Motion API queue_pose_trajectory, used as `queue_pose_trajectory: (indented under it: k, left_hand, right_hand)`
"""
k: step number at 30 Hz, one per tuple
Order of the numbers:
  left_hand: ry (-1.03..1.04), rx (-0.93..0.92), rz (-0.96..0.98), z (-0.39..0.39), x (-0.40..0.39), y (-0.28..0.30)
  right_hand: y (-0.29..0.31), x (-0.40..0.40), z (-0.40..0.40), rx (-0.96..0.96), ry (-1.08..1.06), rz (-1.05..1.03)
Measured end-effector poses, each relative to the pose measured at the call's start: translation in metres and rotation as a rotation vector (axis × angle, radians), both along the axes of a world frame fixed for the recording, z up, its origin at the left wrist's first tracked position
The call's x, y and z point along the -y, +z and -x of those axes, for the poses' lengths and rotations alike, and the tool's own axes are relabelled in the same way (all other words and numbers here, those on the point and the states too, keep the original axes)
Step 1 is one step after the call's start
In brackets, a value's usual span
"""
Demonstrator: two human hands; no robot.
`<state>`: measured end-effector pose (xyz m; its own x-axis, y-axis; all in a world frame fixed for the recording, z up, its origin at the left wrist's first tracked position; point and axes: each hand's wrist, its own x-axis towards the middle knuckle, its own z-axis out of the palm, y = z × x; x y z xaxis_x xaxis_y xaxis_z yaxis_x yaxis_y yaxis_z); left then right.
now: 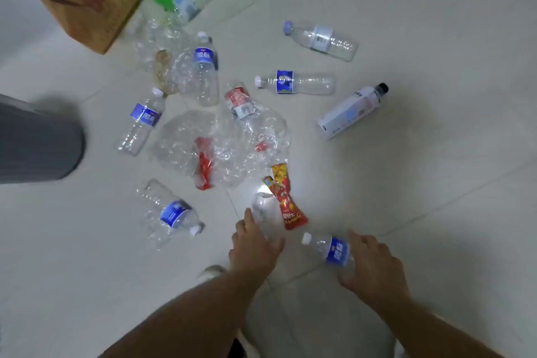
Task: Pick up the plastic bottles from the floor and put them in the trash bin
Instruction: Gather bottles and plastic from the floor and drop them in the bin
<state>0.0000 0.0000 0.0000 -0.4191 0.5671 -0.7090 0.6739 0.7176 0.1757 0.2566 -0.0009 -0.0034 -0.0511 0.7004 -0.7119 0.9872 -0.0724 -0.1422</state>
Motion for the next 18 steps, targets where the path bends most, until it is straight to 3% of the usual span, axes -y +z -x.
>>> queue_pose_trajectory:
  k: [4, 7, 12, 18]
  left_hand:
    - [0.066, -0.047, -0.109, 0.005, 0.019, -0.057]
    - [0.145, -0.041, -0.171, 0.009, 0.027, -0.057]
    - [0.154, -0.001, -0.216, 0.033, 0.03, 0.02]
    - [0.16, -0.104, -0.192, 0.098, 0.038, 0.159]
  right_hand:
    - [-0.063, 0.015, 0.001, -0.023, 0.076, -0.016]
    - [-0.073, 0.033, 0.0, -0.148, -0.048, -0.009]
    - [-0.004, 0.037, 0.018, -0.224, -0.395, 0.007]
    - [0.135, -0.008, 0.065, -0.187, -0.324, -0.033]
